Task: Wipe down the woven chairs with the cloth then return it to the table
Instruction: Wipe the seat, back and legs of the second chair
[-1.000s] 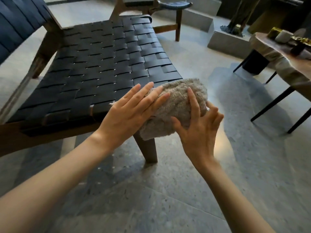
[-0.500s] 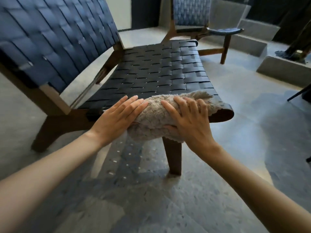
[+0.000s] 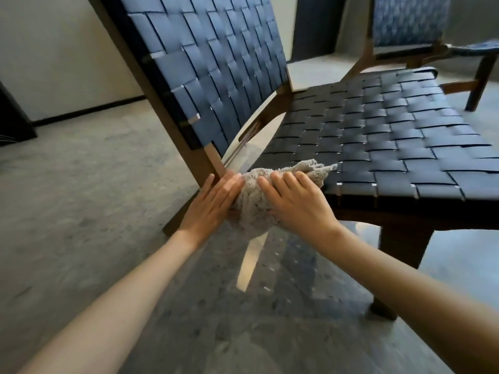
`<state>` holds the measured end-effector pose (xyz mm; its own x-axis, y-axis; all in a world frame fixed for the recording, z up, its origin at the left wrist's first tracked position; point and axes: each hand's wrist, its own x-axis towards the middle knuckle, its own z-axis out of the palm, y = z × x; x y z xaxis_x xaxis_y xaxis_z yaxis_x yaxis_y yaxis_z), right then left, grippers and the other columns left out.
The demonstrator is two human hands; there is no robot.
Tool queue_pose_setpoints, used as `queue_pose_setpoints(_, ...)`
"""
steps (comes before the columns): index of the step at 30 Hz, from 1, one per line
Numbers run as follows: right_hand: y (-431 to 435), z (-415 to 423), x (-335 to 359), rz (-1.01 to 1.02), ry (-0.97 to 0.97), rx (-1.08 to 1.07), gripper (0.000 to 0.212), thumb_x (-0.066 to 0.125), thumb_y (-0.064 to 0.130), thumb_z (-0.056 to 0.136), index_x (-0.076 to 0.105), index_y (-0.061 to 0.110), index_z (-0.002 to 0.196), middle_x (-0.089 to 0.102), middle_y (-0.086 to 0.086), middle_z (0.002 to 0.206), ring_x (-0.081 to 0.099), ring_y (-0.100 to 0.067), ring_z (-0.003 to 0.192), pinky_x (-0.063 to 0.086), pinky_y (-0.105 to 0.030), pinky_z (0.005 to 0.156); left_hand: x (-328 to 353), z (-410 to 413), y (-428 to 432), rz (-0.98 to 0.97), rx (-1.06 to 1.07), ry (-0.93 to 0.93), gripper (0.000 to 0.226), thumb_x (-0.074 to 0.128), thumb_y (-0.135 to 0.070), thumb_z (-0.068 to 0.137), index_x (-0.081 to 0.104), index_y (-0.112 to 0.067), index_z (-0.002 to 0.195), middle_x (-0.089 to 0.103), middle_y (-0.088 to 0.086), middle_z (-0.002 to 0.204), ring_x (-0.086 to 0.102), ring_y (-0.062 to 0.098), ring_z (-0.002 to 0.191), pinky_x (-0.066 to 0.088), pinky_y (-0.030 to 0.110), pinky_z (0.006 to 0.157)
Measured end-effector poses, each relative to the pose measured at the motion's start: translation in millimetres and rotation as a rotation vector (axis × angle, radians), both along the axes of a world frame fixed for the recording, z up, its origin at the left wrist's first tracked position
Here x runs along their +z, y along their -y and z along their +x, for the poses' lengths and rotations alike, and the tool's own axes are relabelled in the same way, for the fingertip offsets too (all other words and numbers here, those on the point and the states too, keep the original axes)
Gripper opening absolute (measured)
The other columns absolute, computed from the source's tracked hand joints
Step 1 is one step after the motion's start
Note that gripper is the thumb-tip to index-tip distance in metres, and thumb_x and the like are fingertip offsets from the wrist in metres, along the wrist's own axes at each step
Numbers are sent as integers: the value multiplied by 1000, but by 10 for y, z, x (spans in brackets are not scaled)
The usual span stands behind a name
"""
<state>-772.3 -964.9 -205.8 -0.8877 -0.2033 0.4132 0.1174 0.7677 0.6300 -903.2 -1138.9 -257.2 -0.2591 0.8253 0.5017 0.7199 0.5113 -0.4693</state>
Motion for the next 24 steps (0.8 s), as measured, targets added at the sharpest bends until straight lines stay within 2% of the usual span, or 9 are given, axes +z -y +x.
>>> queue_pose_setpoints(3, 108, -179, -59, -22, -40, 7, 39, 51, 35, 90, 58, 19, 124, 64, 4, 106, 62, -17, 92, 49, -29, 81, -58, -145, 49, 0, -57, -91, 68, 44, -15, 89, 10, -3, 147, 28, 13, 152, 26, 26, 140, 27, 45, 112)
queue_pose_setpoints(4, 117, -197, -70, -15, -51, 4, 39, 54, 37, 88, 59, 20, 123, 64, 4, 106, 62, -16, 92, 49, -28, 81, -57, -154, 49, -7, -51, -96, 68, 43, -17, 90, 10, -2, 147, 26, 13, 152, 25, 27, 140, 25, 45, 112)
queue_pose_setpoints(7, 139, -148, -70, 21, -90, -36, 44, 60, 40, 82, 60, 27, 123, 64, 8, 105, 61, -12, 91, 46, -26, 79, -65, -59, 16, -29, 50, -37, 91, 65, -34, 82, 9, 1, 146, 30, 16, 152, 24, 31, 141, 21, 46, 114)
queue_pose_setpoints(9, 141, -55, -68, 28, -142, -85, 48, 64, 38, 75, 61, 31, 123, 64, 10, 104, 58, -12, 93, 40, -26, 78, -71, 52, -56, -10, 86, 9, 103, 70, -45, 77, 8, 2, 144, 29, 19, 152, 23, 34, 141, 18, 47, 114)
queue_pose_setpoints(11, 92, 88, -83, 23, -188, -132, 54, 65, 33, 74, 57, 29, 127, 60, 7, 111, 44, -16, 96, 31, -28, 77, -74, 161, -173, 73, 31, 67, 102, 71, -48, 75, 13, 2, 143, 32, 22, 149, 26, 37, 140, 18, 49, 113)
queue_pose_setpoints(13, 0, 277, -63, 10, -210, -191, 63, 67, 34, 74, 46, 27, 133, 42, 1, 120, 33, -17, 95, 28, -29, 77, -45, 283, -331, 176, -51, 150, 100, 73, -45, 73, 17, 3, 140, 37, 25, 145, 29, 40, 137, 21, 52, 112)
queue_pose_setpoints(17, -201, 705, 39, -113, -171, -287, 74, 76, 42, 73, 47, 27, 139, 26, -2, 123, 30, -20, 100, 28, -31, 80, 31, 588, -664, 259, -175, 256, 97, 71, -47, 75, 17, 1, 140, 36, 26, 145, 23, 41, 139, 14, 53, 114)
queue_pose_setpoints(21, -458, 1111, 158, -296, -213, -313, 73, 77, 47, 72, 52, 23, 136, 33, -6, 130, 30, -24, 104, 26, -37, 82, 194, 898, -998, 222, -242, 163, 93, 71, -43, 81, 19, 4, 141, 36, 24, 146, 25, 38, 140, 19, 52, 115)
queue_pose_setpoints(24, -746, 1477, 254, -392, -265, -317, 66, 76, 43, 76, 53, 24, 135, 25, -3, 128, 28, -26, 105, 27, -41, 83, 359, 1191, -1318, 184, -282, 22, 80, 65, -38, 87, 23, 4, 141, 40, 21, 145, 31, 36, 138, 25, 48, 114)
